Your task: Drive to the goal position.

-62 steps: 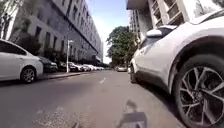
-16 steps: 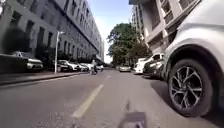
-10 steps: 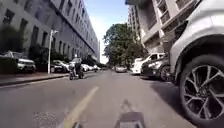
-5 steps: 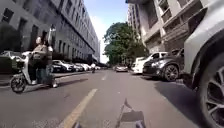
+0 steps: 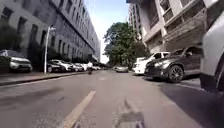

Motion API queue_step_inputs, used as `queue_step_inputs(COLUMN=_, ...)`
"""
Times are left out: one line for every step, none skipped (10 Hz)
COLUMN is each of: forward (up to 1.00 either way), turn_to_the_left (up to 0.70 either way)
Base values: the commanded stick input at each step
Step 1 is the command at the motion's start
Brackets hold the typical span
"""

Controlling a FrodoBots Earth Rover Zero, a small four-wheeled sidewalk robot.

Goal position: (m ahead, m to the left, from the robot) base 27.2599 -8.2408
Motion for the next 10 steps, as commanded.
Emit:
queue_step_inputs(forward=0.7, turn_to_the_left=0.0)
queue_step_inputs(forward=0.7, turn_to_the_left=0.0)
queue_step_inputs(forward=0.7, turn_to_the_left=0.0)
queue_step_inputs(forward=0.7, turn_to_the_left=0.0)
queue_step_inputs(forward=0.7, turn_to_the_left=0.0)
queue_step_inputs(forward=0.7, turn_to_the_left=-0.1)
queue_step_inputs(forward=0.7, turn_to_the_left=-0.14)
queue_step_inputs(forward=0.7, turn_to_the_left=-0.14)
queue_step_inputs(forward=0.7, turn_to_the_left=-0.14)
queue_step_inputs(forward=0.7, turn_to_the_left=-0.14)
